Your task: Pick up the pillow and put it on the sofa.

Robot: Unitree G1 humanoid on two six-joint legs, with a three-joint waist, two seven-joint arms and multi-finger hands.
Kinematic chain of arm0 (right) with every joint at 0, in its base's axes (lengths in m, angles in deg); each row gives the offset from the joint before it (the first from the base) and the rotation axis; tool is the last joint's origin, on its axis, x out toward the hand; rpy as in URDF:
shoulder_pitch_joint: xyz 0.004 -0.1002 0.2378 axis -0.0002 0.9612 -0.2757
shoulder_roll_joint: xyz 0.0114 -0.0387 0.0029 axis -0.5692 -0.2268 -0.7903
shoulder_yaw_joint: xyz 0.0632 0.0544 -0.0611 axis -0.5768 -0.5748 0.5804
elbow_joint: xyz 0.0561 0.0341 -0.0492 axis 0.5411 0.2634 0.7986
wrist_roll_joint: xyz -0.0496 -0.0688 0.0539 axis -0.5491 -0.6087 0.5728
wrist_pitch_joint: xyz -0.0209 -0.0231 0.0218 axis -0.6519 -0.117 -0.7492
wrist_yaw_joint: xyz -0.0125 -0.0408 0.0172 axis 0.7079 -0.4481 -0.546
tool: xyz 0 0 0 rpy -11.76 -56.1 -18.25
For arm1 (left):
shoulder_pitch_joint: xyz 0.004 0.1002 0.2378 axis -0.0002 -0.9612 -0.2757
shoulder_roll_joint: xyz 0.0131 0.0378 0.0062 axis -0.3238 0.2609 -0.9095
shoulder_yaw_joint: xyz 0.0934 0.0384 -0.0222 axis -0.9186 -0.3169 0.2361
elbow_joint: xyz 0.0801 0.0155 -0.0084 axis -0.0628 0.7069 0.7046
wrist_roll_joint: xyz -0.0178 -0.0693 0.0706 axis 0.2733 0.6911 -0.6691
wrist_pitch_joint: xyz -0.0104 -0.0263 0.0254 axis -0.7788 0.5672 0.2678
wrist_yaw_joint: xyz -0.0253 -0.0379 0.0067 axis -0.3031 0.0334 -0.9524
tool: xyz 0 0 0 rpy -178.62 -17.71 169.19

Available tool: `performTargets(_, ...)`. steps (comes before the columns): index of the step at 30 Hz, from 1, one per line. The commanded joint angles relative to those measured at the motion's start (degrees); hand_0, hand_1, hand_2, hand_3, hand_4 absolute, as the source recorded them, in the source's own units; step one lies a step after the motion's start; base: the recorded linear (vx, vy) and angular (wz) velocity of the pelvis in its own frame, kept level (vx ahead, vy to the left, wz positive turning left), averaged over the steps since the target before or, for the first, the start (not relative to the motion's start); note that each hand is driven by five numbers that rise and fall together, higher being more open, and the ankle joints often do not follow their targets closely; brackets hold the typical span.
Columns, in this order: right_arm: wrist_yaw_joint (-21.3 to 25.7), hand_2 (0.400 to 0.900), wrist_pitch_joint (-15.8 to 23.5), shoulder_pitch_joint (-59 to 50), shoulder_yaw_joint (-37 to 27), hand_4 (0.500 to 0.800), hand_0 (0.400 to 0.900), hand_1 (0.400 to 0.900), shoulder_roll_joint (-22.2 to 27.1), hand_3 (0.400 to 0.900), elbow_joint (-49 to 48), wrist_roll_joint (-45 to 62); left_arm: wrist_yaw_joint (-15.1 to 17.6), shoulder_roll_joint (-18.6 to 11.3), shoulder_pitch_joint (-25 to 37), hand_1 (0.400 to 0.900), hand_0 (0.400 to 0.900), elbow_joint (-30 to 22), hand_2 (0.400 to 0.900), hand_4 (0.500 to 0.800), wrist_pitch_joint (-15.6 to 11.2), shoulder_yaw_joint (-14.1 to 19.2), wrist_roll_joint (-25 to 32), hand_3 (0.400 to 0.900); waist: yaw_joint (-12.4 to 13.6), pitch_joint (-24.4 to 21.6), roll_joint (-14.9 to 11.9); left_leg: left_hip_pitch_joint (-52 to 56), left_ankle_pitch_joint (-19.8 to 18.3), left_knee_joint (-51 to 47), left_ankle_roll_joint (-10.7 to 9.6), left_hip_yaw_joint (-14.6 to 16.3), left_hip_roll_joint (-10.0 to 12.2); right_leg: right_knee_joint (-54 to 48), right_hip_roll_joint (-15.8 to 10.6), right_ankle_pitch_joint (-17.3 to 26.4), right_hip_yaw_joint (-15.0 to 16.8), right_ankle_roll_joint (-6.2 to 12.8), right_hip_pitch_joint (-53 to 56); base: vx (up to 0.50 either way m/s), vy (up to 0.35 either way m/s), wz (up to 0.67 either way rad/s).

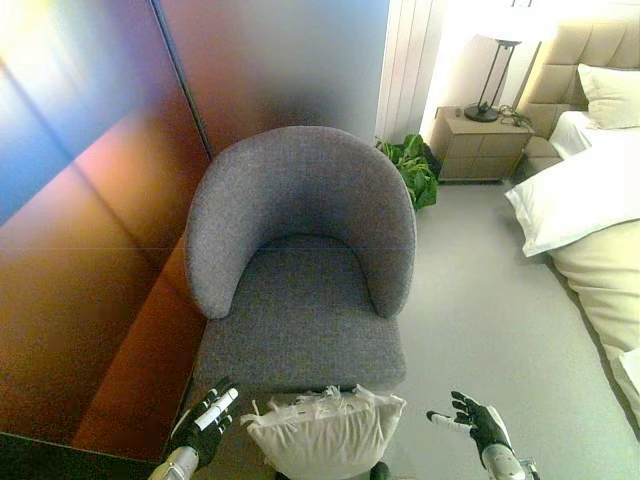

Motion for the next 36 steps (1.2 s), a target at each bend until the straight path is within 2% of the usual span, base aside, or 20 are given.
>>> performTargets(1, 0.6, 0.900, 2.7, -4.0, -1.3, 0.800, 0.900, 0.900, 3.3, 0.900, -0.1, -0.9, 1.5, -1.3, 4.0, 0.900, 0.900, 2.2, 0.900, 0.800, 0.9, 1.8, -1.6, 0.900, -0.2, -0.3, -1.0, -0.6, -4.2, 2.5, -0.7, 0.3, 0.9, 5.1, -3.2, -7.0, -1.8, 3.98, -0.2, 0.03, 0.017, 0.02)
performTargets(3, 0.6, 0.900, 2.5, -4.1, -1.2, 0.800, 0.900, 0.900, 3.6, 0.900, -0.2, -1.2, 1.7, -1.4, 4.1, 0.900, 0.900, 3.5, 0.900, 0.800, 1.9, 2.0, -2.7, 0.900, -0.4, -0.1, -0.9, -0.8, -4.2, 2.7, -0.7, 0.3, 0.9, 5.4, -3.2, -7.2, -1.7, 3.93, -0.4, 0.04, 0.029, 0.01)
performTargets(7, 0.4, 0.900, 1.9, -4.4, -0.8, 0.800, 0.900, 0.900, 4.6, 0.900, -1.1, -2.5, -1.0, -1.8, 4.3, 0.900, 0.900, 4.8, 0.900, 0.800, 6.6, 1.6, -2.9, 0.900, -1.0, 0.8, -0.3, -1.6, -4.2, 3.2, -0.5, 0.4, 0.8, 6.4, -3.0, -7.7, -1.0, 3.53, -1.3, 0.03, 0.058, -0.02)
performTargets(11, 1.6, 0.900, 1.7, -6.5, 0.5, 0.800, 0.900, 0.900, 6.4, 0.900, -4.0, -1.9, -0.4, -3.6, 6.4, 0.900, 0.900, 2.3, 0.900, 0.800, 5.9, -0.5, -3.3, 0.900, -1.7, 4.5, 0.7, -5.8, -3.8, 4.8, -0.4, -0.1, 0.3, 9.2, -2.6, -8.7, 0.4, 2.74, -5.5, -0.15, 0.089, 0.02)
performTargets(13, 2.3, 0.900, 2.0, -9.4, 1.6, 0.800, 0.900, 0.900, 8.0, 0.900, -5.4, -1.0, 2.8, -5.1, 9.4, 0.900, 0.900, 0.8, 0.900, 0.800, 3.2, -2.2, -4.4, 0.900, -2.1, 7.9, 1.3, -9.6, -3.4, 6.5, -0.4, -0.7, 0.0, 10.9, -2.4, -8.8, 1.5, 2.19, -9.2, -0.38, 0.071, 0.04)
performTargets(14, 2.8, 0.900, 2.3, -11.3, 2.4, 0.800, 0.900, 0.900, 8.9, 0.900, -6.1, -0.1, 5.5, -6.2, 11.5, 0.900, 0.900, 0.0, 0.900, 0.800, 1.7, -3.5, -5.2, 0.900, -2.4, 10.0, 1.4, -12.1, -3.1, 7.7, -0.4, -0.8, -0.2, 11.6, -2.4, -8.6, 2.2, 1.85, -11.3, -0.33, 0.036, 0.08)
performTargets(16, 3.7, 0.900, 2.7, -14.7, 3.6, 0.800, 0.900, 0.900, 10.1, 0.900, -6.9, 0.7, 10.1, -8.3, 15.0, 0.900, 0.900, -1.0, 0.900, 0.800, -0.2, -4.8, -6.4, 0.900, -2.7, 13.2, 1.7, -16.6, -2.9, 10.6, -0.3, -0.9, -0.4, 13.6, -2.4, -8.2, 3.0, 1.27, -15.6, -0.30, 0.011, 0.10)
performTargets(18, 4.4, 0.900, 3.2, -17.1, 4.6, 0.800, 0.900, 0.900, 10.7, 0.900, -7.3, 1.6, 12.4, -9.9, 17.5, 0.900, 0.900, -1.5, 0.900, 0.800, -1.4, -5.6, -7.1, 0.900, -2.9, 15.3, 1.8, -20.2, -2.8, 13.0, -0.3, -1.0, -0.2, 15.5, -2.5, -7.9, 3.4, 0.90, -19.2, -0.22, -0.021, 0.08)
performTargets(19, 5.2, 0.900, 3.4, -18.5, 5.5, 0.800, 0.900, 0.900, 11.3, 0.900, -8.3, 2.2, 15.3, -11.3, 19.0, 0.900, 0.900, -2.3, 0.900, 0.800, -2.3, -6.0, -10.1, 0.900, -2.9, 16.7, 1.8, -22.9, -2.7, 14.6, -0.2, -0.9, -0.2, 17.3, -2.4, -7.6, 3.7, 0.65, -22.4, -0.21, -0.029, 0.09)
performTargets(21, 6.7, 0.900, 2.9, -19.8, 6.6, 0.800, 0.900, 0.900, 12.4, 0.900, -11.9, 3.8, 19.4, -13.4, 20.9, 0.900, 0.900, -4.6, 0.900, 0.800, -4.1, -7.4, -11.3, 0.900, -3.1, 19.1, 1.6, -27.0, -2.4, 16.4, -0.2, -0.7, -0.2, 19.4, -2.3, -7.0, 4.4, 0.59, -26.8, -0.19, -0.034, 0.09)
performTargets(23, 7.9, 0.900, 3.3, -20.6, 6.9, 0.800, 0.900, 0.900, 13.8, 0.900, -14.9, 3.9, 24.0, -15.4, 22.4, 0.900, 0.900, -7.1, 0.900, 0.800, -5.5, -7.7, -13.8, 0.900, -2.9, 20.9, 1.2, -30.1, -2.3, 17.5, 0.3, -0.6, -0.6, 21.2, -2.3, -6.6, 4.7, 0.75, -30.5, -0.14, -0.045, 0.08)
performTargets(26, 9.8, 0.900, 3.4, -20.6, 6.9, 0.800, 0.900, 0.900, 15.4, 0.900, -19.5, 4.8, 29.2, -17.7, 23.2, 0.900, 0.900, -11.6, 0.900, 0.800, -6.1, -8.2, -16.4, 0.900, -2.6, 20.9, 0.6, -36.8, -2.8, 20.5, 0.8, -0.7, -1.4, 24.9, -2.5, -6.8, 4.9, 1.04, -37.5, -0.11, -0.051, 0.12)
performTargets(29, 11.2, 0.900, 2.9, -21.1, 6.4, 0.800, 0.900, 0.900, 16.3, 0.900, -22.1, 5.2, 32.3, -18.8, 24.5, 0.900, 0.900, -13.9, 0.900, 0.800, -6.2, -9.4, -19.1, 0.900, -2.4, 20.9, 0.2, -42.5, -3.5, 24.3, 0.9, -1.7, -2.0, 28.5, -2.1, -7.1, 5.1, 0.81, -42.7, -0.07, -0.054, 0.10)
performTargets(36, 11.6, 0.900, 2.4, -23.0, 5.5, 0.800, 0.900, 0.900, 18.4, 0.900, -22.8, 7.4, 33.8, -19.8, 27.6, 0.900, 0.900, -16.0, 0.900, 0.800, -5.1, -12.0, -22.3, 0.900, -2.3, 20.9, -0.1, -52.1, -5.9, 32.6, 1.5, -3.9, -2.2, 35.9, -2.2, -8.5, 5.9, 0.14, -52.2, -0.03, -0.017, 0.03)
